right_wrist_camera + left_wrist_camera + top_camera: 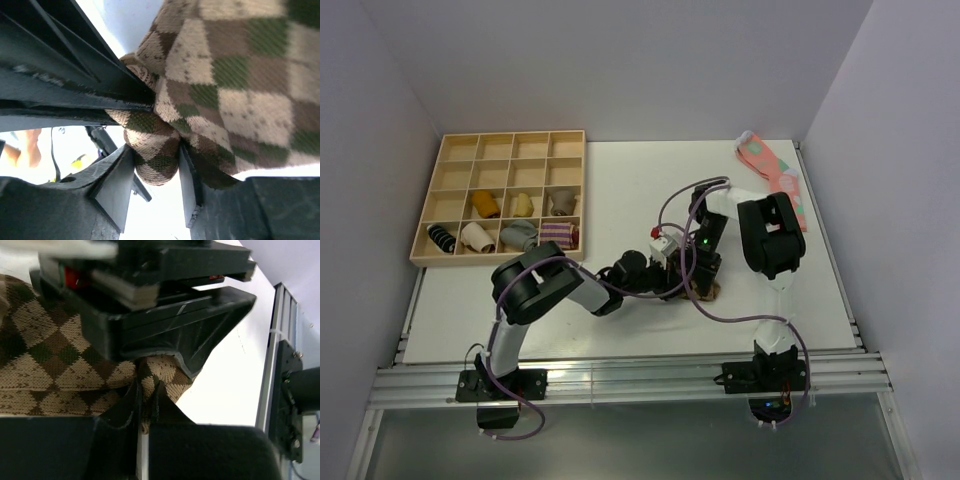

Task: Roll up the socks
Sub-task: Roll the sock at the center of the board.

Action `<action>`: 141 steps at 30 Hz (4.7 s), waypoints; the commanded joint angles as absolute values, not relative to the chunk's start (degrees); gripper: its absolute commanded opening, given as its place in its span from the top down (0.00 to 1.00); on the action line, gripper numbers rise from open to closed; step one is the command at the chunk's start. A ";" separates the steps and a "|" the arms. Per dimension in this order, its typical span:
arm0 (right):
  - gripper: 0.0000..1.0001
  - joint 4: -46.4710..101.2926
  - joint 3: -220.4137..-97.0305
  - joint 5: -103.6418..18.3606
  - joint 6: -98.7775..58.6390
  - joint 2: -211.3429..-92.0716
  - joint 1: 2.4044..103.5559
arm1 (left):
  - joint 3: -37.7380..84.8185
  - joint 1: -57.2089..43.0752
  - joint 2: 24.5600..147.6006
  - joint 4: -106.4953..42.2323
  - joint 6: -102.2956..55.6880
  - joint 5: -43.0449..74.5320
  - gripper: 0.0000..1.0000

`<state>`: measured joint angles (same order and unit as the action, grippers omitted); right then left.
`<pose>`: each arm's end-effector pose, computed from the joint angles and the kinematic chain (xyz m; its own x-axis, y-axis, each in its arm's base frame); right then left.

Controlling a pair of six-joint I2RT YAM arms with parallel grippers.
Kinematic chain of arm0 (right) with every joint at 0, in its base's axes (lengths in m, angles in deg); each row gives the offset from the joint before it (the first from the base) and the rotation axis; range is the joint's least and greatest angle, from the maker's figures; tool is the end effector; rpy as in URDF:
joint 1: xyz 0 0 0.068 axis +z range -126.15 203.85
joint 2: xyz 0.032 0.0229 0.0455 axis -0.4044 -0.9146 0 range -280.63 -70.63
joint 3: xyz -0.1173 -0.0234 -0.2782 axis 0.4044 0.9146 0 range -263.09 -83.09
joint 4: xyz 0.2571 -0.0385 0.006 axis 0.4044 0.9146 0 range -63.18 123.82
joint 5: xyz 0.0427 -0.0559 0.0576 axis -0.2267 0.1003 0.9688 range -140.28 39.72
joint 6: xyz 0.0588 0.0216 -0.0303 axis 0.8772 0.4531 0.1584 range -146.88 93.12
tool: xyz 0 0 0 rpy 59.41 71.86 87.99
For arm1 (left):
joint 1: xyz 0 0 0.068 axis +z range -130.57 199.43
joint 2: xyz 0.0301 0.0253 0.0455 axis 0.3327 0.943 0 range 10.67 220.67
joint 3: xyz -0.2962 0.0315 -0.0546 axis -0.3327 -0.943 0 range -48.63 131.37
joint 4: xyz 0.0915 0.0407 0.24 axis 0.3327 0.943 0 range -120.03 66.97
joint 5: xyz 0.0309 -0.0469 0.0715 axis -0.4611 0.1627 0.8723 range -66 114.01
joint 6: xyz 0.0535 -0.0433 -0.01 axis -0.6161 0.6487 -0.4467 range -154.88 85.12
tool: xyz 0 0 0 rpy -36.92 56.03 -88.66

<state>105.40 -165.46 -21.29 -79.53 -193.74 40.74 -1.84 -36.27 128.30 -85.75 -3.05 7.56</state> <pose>0.3214 0.1262 0.1394 -0.4848 -0.8738 -0.0387 -0.6795 0.3484 0.6457 0.2217 -0.3537 0.1310 -0.6240 0.0171 -0.7813 0.7265 0.3809 -0.5719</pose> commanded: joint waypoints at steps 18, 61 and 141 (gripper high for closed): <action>0.49 86.14 -158.86 -7.83 -84.36 -175.75 30.01 | -0.64 -34.80 131.35 -59.47 8.53 8.10 1.00; 0.37 78.15 -136.26 -13.01 -105.72 -156.32 37.38 | 8.59 -27.94 136.71 -48.05 15.30 -9.75 1.00; 0.76 98.27 -161.66 -24.27 -84.28 -191.21 40.73 | -15.76 -37.95 111.75 -87.25 -8.93 23.74 0.54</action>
